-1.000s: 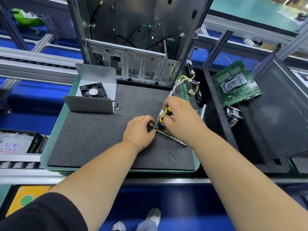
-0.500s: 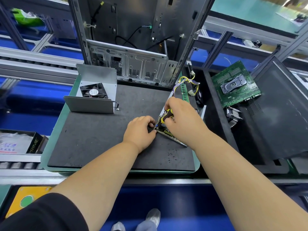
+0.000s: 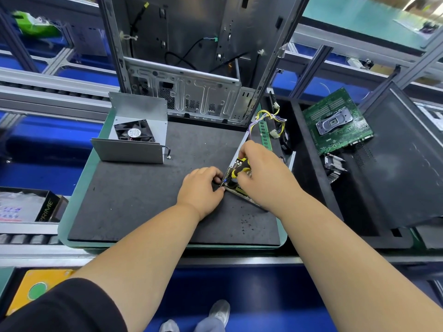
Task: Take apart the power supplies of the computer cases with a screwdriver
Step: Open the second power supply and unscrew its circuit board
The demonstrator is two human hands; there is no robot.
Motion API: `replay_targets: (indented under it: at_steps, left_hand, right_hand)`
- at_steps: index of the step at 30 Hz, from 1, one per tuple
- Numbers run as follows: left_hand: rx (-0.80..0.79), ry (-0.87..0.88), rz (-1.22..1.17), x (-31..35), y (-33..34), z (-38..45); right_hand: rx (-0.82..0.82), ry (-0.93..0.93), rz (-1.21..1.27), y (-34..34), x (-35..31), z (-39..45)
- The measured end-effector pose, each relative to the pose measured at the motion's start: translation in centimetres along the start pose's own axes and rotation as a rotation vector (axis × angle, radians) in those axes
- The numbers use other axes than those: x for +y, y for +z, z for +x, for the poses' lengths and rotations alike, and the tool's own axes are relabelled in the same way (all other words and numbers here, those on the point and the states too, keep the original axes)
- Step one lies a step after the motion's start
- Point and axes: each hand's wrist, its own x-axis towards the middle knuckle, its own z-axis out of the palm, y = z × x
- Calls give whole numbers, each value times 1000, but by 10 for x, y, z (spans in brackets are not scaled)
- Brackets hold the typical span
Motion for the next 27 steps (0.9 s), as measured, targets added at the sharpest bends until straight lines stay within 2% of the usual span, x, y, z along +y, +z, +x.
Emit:
replay_targets:
  at_steps: [4, 12, 17, 20, 24, 27]
  left_hand:
    - [2, 10, -3, 0, -1, 0]
    - [10, 13, -28, -1, -2, -2]
    - [12, -15, -98, 1, -2, -8]
    - [71, -15, -209, 0, -8, -18]
    - [201, 88, -178, 24, -28, -17]
    - [197, 213, -32, 58, -43, -11]
  right_hand:
    - [5, 50, 1, -1, 3, -2]
    - [68, 36, 101, -3, 6, -19]
    - [108, 61, 163, -4, 15, -25]
    - [162, 83, 273, -8, 23, -29]
    - [246, 91, 422, -24, 34, -31]
    - [322, 98, 563, -40, 46, -38]
